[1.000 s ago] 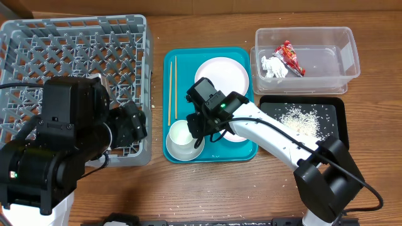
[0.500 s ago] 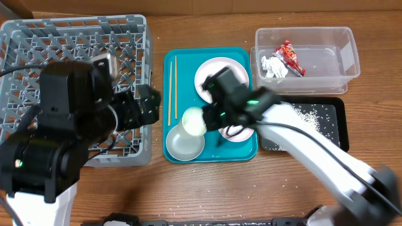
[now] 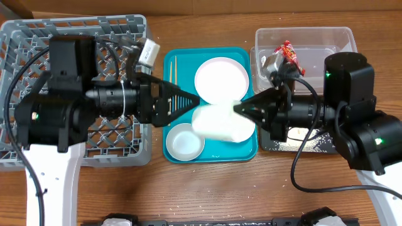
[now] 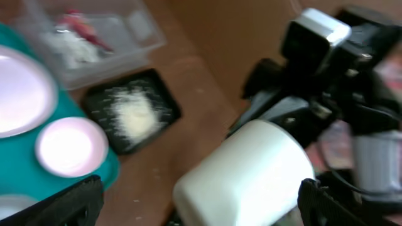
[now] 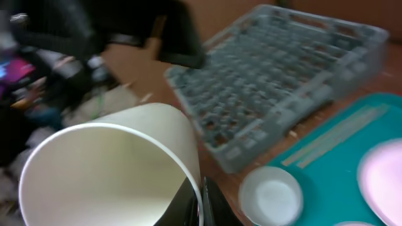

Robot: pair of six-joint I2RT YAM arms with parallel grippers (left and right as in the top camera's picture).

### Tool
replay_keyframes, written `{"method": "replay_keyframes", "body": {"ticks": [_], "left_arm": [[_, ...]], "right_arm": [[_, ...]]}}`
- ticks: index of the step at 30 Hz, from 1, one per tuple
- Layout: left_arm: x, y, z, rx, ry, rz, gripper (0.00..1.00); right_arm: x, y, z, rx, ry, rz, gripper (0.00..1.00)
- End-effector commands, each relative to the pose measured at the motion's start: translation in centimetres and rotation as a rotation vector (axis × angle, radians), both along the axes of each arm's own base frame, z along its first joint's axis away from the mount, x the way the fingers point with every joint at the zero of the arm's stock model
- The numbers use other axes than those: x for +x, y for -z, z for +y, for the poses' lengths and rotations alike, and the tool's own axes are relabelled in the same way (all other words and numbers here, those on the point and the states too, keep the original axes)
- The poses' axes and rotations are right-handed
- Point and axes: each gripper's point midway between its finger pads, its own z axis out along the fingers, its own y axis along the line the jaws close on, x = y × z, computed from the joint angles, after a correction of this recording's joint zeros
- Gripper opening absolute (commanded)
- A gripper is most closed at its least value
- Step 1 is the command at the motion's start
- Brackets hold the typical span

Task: Sort waste into correct bins and load items into the dishwasher
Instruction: 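Pass the white cup from the right gripper to the left gripper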

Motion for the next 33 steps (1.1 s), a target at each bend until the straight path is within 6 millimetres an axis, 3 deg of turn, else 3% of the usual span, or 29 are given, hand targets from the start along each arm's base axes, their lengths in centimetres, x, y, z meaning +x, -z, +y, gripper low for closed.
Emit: {"method": "replay_keyframes", "body": {"ticks": [1,7,12,23,27,31,33], "left_arm": [[-3.0,-3.0,-1.4,-0.213,0.241,-0.107,1.00],[-4.0,-3.0,-1.4,-0.232,0.263,-0.082,1.00],[-6.0,-4.2,-2.3,-0.316,0.364,-0.092,0.96],[-7.4,-4.1,-3.4,-0.315,0.423,-0.073,0.74],[-7.4,-4.0,-3.4,-0.310,0.420,-0.072,0.75],[-7.5,-4.1,-3.4,-0.315,0.421,-0.056,0.84],[-7.6,-4.0,-3.4,-0.315,0.420,-0.050,0.80]], "right_arm": [[-3.7,-3.2,0.8,0.164,-0.265,-0.093,0.04],[-3.3,-4.7,1.1,0.213,-0.300,-0.145,0.04],[-2.0,-5.2,1.6,0.226,-0.287,-0.151,0.04],[0.2,-5.0,2.3,0.239,-0.272,-0.121,0.04],[0.3,-5.2,2.3,0.243,-0.268,-0.108,0.04],[0.8,-5.1,2.3,0.234,-0.240,-0.111,0.04],[0.9,-5.0,2.3,0.232,-0.232,-0.107,0.04]]}}
